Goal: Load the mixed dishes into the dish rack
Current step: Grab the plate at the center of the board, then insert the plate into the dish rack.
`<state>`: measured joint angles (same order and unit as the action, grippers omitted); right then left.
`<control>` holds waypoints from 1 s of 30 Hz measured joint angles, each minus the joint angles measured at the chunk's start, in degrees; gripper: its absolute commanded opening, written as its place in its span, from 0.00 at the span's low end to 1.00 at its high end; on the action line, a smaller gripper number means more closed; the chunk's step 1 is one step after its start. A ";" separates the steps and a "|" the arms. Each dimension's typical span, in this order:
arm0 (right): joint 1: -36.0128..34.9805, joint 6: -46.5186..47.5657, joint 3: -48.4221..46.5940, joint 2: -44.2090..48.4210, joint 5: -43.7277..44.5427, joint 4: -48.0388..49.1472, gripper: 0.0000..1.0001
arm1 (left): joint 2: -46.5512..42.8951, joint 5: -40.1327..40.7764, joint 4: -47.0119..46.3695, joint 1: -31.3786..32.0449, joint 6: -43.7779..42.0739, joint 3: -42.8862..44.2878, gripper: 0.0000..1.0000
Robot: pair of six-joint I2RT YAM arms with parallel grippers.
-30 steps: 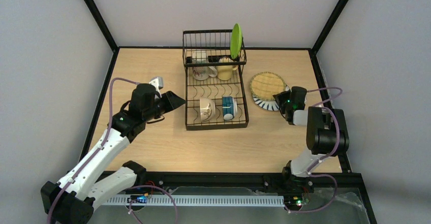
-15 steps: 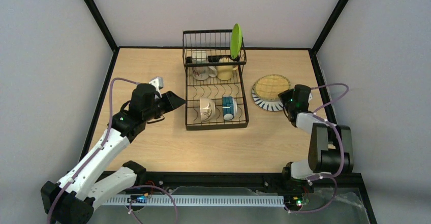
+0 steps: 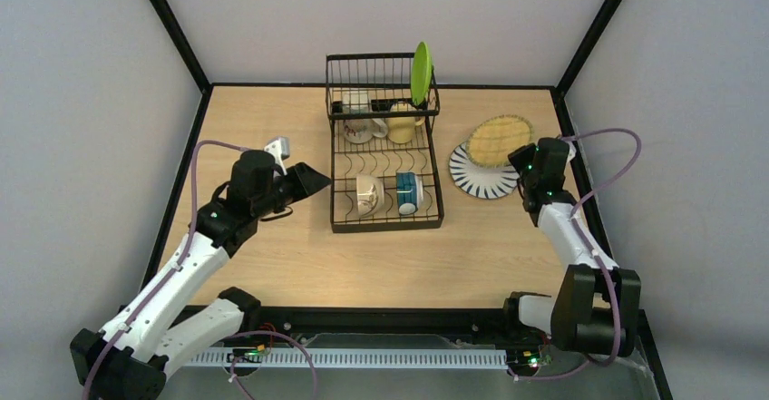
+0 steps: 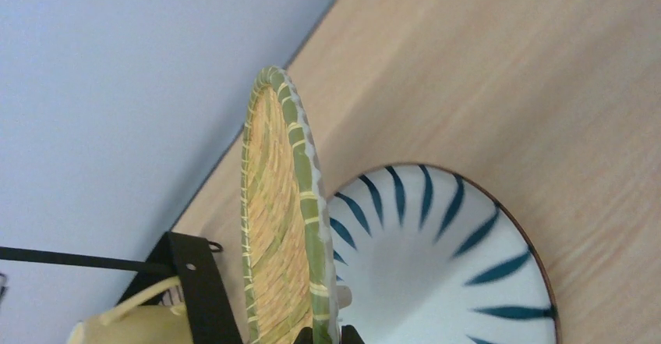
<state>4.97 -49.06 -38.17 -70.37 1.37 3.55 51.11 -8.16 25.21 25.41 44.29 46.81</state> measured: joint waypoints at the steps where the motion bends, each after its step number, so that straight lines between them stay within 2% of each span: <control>1: -0.20 0.74 -0.94 0.50 0.46 -0.66 0.00 | -0.15 -0.02 0.00 0.02 0.04 -0.02 0.99; 6: -2.25 5.07 -7.23 2.27 2.91 -3.87 0.00 | -0.57 -0.04 -0.26 0.02 0.31 -0.02 0.99; 17: -8.92 15.17 -27.36 1.86 9.60 -10.36 0.00 | -1.66 -0.37 -1.49 0.00 1.16 -1.33 0.99; 30: -22.97 32.61 -55.74 -10.03 20.31 -16.04 0.00 | -2.95 -0.37 -1.95 0.00 1.66 -2.23 0.99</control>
<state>-18.00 -16.45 -93.91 -80.40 21.67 -12.49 48.16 -8.54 23.27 25.41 45.95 44.58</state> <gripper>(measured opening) 0.055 0.987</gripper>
